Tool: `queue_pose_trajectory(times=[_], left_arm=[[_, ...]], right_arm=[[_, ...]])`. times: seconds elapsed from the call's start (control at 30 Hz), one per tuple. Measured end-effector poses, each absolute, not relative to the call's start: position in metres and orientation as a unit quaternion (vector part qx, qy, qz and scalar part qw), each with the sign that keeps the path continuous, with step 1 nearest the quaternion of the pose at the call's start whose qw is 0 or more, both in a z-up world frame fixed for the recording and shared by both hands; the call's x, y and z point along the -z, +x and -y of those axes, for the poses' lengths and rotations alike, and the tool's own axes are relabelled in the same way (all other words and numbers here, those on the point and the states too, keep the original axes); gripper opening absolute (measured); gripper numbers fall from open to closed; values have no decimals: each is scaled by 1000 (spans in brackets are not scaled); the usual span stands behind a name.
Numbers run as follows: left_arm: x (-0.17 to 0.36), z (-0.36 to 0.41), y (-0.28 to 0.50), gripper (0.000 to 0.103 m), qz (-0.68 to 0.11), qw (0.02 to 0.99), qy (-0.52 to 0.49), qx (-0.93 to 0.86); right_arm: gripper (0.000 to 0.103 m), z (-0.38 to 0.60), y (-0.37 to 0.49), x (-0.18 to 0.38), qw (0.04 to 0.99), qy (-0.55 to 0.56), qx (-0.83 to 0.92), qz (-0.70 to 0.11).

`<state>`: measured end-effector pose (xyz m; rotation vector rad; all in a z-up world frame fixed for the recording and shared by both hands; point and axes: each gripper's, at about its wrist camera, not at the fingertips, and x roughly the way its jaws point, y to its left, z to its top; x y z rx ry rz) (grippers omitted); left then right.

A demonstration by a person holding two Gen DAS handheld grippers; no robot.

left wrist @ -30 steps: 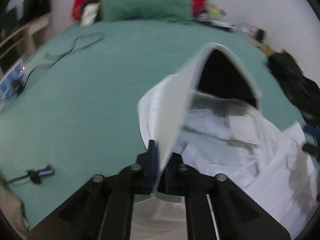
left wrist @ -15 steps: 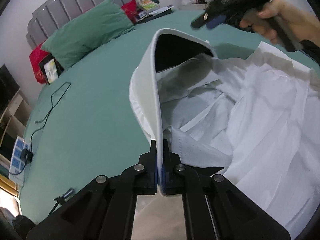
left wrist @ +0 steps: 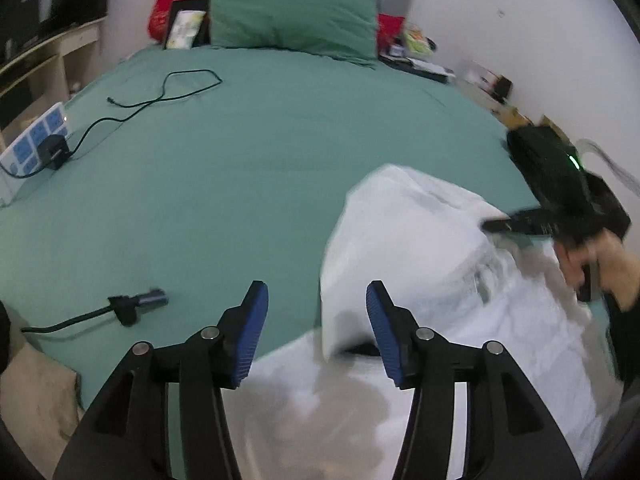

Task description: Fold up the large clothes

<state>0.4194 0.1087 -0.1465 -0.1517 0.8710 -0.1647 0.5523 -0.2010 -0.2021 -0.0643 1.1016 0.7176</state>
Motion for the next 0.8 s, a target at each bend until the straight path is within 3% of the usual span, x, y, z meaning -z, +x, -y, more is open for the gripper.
queue_pose_trajectory(times=[0.17, 0.33, 0.43, 0.53, 0.6, 0.8], left_arm=[[136, -91, 441, 54, -393, 905, -134, 90], [150, -60, 478, 67, -430, 882, -143, 129], [188, -30, 508, 68, -546, 819, -83, 157], [199, -18, 511, 68, -557, 817, -18, 149], [203, -19, 512, 68, -567, 808, -27, 159], [208, -19, 508, 68, -562, 806, -17, 183]], right_arm=[[11, 214, 510, 184, 857, -198, -245, -408], [13, 217, 483, 194, 856, -245, -253, -377], [26, 237, 487, 198, 844, -191, -291, -409], [45, 268, 510, 201, 811, -104, -342, -464], [66, 282, 527, 204, 782, -52, -374, -496], [77, 304, 574, 216, 710, 94, -437, -544]])
